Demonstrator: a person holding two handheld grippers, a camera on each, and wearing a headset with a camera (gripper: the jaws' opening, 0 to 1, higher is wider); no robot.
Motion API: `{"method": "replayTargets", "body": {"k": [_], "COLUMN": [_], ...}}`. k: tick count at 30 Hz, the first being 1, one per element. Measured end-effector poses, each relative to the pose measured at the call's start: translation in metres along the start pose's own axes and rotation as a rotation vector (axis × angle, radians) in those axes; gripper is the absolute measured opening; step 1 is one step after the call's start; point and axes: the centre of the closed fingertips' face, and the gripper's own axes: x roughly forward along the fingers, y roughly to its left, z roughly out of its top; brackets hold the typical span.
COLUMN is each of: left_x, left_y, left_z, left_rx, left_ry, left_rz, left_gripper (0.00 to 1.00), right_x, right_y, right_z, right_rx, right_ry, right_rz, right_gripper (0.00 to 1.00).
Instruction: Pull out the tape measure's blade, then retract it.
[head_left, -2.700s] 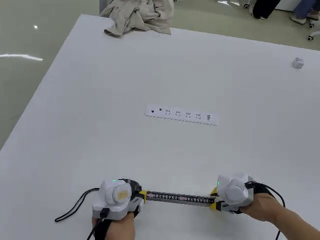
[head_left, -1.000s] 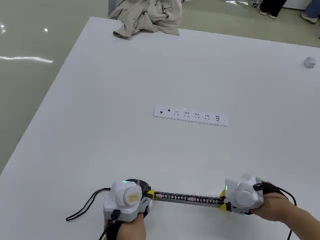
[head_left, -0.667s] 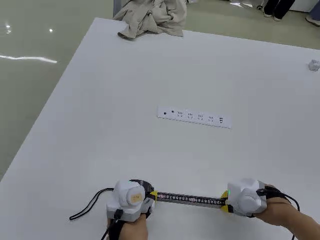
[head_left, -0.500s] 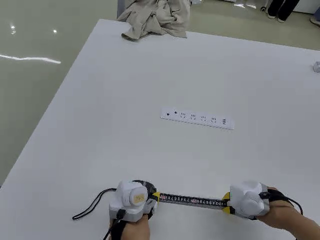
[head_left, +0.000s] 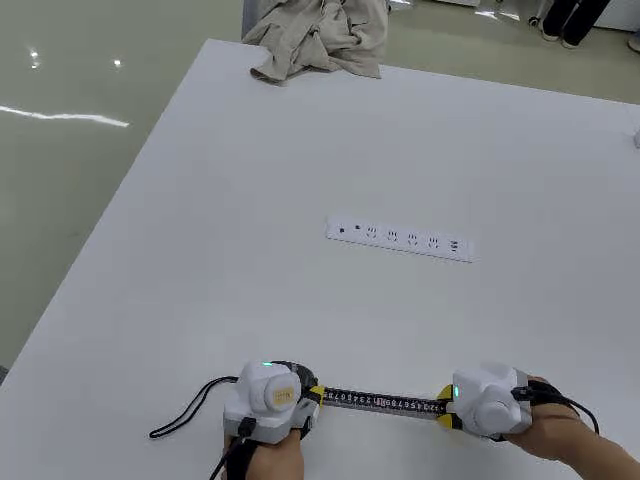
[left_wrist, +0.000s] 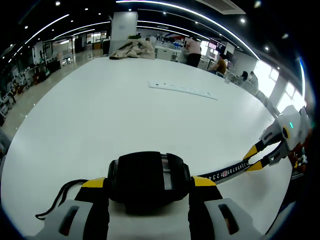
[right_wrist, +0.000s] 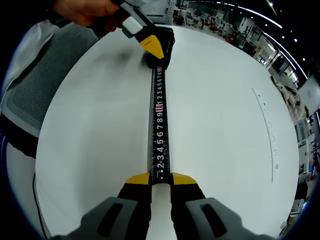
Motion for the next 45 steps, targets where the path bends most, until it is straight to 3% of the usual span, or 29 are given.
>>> {"method": "replayTargets", "body": {"k": [45], "left_x": [-0.001], "left_y": [-0.001], "left_z": [-0.002], "left_rx": [0.04], "left_ry": [0.017], "left_rz": [-0.035], "left_gripper": [0.61], "right_x": [0.019], "right_y": [0.01], "right_z": [0.05], "right_rx": [-0.035], "right_ry": [-0.049], "right_rz": [0.012], "right_gripper": [0.13]}}
